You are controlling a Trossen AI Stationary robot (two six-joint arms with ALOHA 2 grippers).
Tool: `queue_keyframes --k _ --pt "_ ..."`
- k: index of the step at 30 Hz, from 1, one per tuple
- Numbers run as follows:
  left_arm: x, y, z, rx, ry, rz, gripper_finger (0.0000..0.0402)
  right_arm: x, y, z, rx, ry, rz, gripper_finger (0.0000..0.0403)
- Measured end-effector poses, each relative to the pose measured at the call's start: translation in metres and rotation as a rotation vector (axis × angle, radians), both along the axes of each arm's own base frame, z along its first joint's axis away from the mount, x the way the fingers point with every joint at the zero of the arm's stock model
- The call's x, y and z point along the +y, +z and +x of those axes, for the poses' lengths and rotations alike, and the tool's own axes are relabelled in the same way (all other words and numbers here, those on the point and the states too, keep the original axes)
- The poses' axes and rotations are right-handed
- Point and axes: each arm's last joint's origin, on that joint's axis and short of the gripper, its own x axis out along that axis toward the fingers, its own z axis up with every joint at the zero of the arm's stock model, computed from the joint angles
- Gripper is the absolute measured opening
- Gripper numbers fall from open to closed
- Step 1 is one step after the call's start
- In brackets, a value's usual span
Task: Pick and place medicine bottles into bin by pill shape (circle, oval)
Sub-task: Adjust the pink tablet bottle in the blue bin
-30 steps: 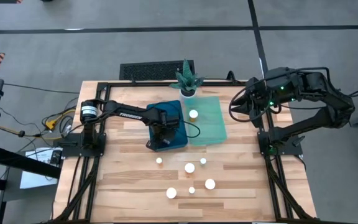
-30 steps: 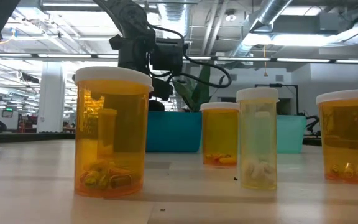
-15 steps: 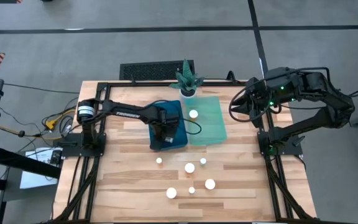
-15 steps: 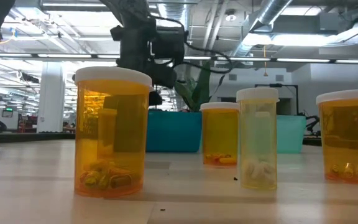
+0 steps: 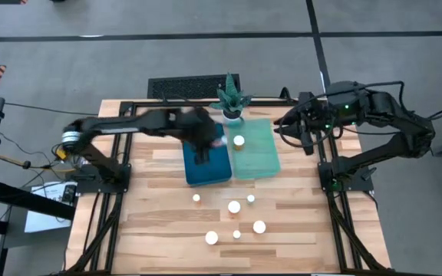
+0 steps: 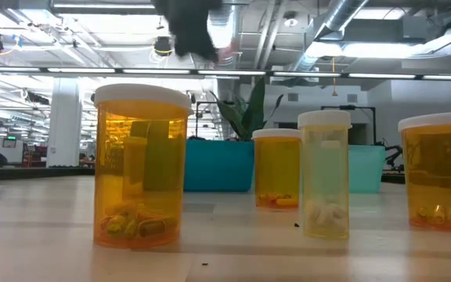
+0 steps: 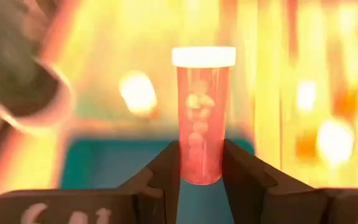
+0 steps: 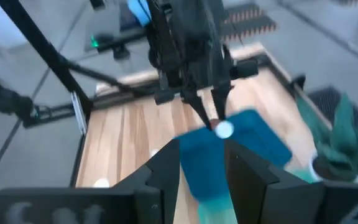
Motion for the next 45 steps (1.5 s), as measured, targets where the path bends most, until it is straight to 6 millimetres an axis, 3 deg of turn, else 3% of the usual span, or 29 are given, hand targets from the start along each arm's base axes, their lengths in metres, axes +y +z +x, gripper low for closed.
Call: queue_keyframes --k 7,12,16,19,25,38,45 --pt "-0.009 0.093 -0.045 -0.553 0.174 0.127 0.0099 -0.003 -0.011 0.044 -0.189 0.012 -0.078 0.0135" --pt "-0.018 0.124 -0.065 -0.761 0.170 0.170 0.0100 -0.005 -0.007 0.079 -0.334 0.021 -0.156 0.0172" --pt "-0.024 0.126 -0.066 -0.776 0.148 0.170 0.0101 -0.008 -0.008 0.107 -0.456 0.010 -0.179 0.0227" --pt "-0.027 0.121 -0.059 -0.758 0.131 0.169 0.0101 -0.011 0.000 0.118 -0.530 -0.003 -0.202 0.0255" --pt "-0.032 0.113 -0.043 -0.747 0.095 0.181 0.0101 -0.016 -0.003 0.140 -0.503 -0.003 -0.216 0.0260" --pt "-0.033 0.122 -0.043 -0.823 0.075 0.221 0.0102 -0.020 -0.004 0.137 -0.479 0.002 -0.211 0.0256" --pt "-0.033 0.122 -0.043 -0.823 0.075 0.220 0.0102 -0.022 -0.008 0.139 -0.455 -0.002 -0.199 0.0222"
